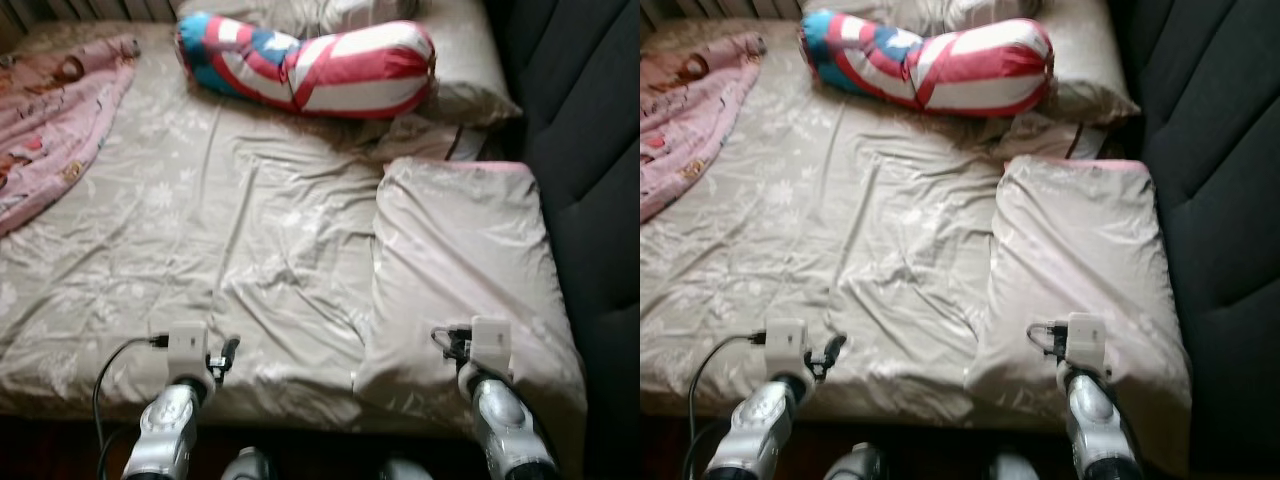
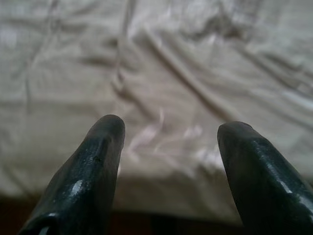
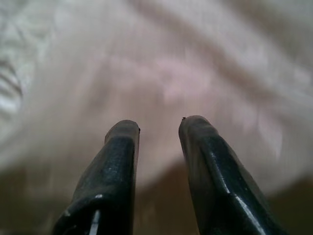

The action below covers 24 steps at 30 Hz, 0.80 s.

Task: Clean up the room

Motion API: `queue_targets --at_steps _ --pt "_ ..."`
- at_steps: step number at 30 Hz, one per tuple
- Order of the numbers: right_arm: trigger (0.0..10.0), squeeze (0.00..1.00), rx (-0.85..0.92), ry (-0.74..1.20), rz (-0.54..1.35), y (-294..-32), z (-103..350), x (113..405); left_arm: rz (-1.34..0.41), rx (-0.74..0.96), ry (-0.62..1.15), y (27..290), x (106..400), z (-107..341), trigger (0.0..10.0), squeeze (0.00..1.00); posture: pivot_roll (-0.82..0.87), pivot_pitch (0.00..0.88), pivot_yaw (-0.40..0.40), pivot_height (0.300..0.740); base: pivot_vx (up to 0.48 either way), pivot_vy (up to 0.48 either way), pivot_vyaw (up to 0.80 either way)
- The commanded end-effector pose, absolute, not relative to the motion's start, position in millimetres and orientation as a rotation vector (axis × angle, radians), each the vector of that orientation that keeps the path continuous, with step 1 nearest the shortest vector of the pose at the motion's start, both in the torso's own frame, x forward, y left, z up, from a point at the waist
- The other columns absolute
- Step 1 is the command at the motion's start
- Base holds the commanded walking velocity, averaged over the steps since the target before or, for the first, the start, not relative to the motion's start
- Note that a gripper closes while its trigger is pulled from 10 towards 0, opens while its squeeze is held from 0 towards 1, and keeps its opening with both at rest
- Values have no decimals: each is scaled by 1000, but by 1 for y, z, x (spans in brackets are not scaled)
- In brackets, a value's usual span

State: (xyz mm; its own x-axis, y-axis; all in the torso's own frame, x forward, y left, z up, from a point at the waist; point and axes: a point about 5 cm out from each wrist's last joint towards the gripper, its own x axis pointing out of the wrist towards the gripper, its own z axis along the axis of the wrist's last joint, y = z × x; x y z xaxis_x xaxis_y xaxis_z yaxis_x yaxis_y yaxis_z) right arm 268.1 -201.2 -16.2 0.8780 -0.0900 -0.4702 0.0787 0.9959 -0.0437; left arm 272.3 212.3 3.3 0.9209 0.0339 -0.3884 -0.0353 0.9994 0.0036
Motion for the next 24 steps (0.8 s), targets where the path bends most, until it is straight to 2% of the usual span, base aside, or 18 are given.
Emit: queue_targets --at_steps 1,6,10,16,24 --pt "10000 0 -20 561 -73 -206 -29 253 36 22 490 215 259 -14 10000 0 -62 199 -42 740 0 0 0" --pt "10000 0 7 644 -161 -216 -44 234 60 23 650 218 235 -40 10000 0 -67 179 -44 740 0 0 0" --pt "10000 0 45 706 -189 -213 -55 220 61 21 728 212 222 -53 10000 0 -73 159 -42 740 0 0 0" --pt "10000 0 74 786 -232 -209 -69 200 43 40 773 204 218 -59 10000 0 -72 136 -40 740 0 0 0" --pt "10000 0 92 831 -235 -205 -75 191 55 69 815 207 213 -63 10000 0 -81 100 -32 740 0 0 0"
